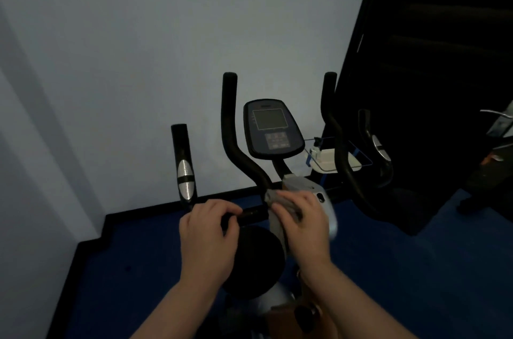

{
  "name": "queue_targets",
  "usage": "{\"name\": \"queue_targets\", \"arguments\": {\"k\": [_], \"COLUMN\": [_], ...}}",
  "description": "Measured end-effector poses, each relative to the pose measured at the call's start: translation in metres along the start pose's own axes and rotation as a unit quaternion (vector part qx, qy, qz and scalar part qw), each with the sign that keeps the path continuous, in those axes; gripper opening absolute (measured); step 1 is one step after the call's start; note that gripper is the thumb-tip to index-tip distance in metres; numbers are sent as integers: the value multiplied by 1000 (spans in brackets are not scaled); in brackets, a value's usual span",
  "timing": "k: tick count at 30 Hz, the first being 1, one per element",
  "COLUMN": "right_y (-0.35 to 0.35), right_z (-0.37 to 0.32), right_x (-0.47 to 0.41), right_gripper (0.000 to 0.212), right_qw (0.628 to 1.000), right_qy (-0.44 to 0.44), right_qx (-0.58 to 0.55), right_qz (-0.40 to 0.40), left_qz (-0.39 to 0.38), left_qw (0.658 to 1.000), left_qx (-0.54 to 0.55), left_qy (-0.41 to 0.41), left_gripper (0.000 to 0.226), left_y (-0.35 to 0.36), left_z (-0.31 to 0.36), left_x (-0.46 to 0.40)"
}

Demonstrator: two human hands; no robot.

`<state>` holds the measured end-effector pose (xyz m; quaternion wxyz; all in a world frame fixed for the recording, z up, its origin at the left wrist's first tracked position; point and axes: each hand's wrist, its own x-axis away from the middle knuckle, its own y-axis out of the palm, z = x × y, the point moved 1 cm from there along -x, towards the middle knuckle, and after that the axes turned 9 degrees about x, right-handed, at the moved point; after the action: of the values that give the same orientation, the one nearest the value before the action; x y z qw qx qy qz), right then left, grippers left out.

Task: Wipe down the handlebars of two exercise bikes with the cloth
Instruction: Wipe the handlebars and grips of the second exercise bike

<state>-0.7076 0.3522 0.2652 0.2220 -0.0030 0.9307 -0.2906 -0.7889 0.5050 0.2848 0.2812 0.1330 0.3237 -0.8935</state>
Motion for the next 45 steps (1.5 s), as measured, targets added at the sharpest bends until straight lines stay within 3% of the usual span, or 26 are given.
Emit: {"name": "queue_targets", "arguments": {"k": [4, 9, 14, 19, 26, 31, 35, 39, 45], "right_y": [-7, 13, -6, 22, 3, 39, 37, 23, 69], "right_z": [12, -7, 3, -19, -7, -38, -40, -26, -64], "right_x": [31, -23, 12, -47, -24, -86, -88, -54, -115], "right_gripper": [29, 19, 29, 20, 34, 22, 30, 30, 23], "right_qw": [999, 997, 997, 989, 994, 990, 986, 989, 986], "right_qy": [-17, -47, -42, -88, -47, -87, -103, -67, -109], "right_qx": [21, 54, 56, 114, 96, 109, 134, 123, 127], "right_qz": [29, 21, 22, 28, 27, 22, -13, 48, 17], "left_qz": [5, -7, -9, -71, -22, -3, -29, -6, -2], "left_qw": [1000, 999, 998, 993, 990, 988, 989, 989, 990], "left_qx": [20, 27, 65, 67, 86, 44, 73, 104, 81], "left_qy": [-1, 27, 15, 63, 113, 146, 122, 105, 113], "left_gripper": [26, 23, 19, 17, 22, 34, 41, 39, 36], "left_y": [2, 3, 2, -4, -48, -58, -48, -39, -37], "left_z": [-3, -4, -5, -6, -36, -47, -56, -61, -61], "left_x": [0, -2, -3, -20, -101, -150, -157, -153, -154]}}
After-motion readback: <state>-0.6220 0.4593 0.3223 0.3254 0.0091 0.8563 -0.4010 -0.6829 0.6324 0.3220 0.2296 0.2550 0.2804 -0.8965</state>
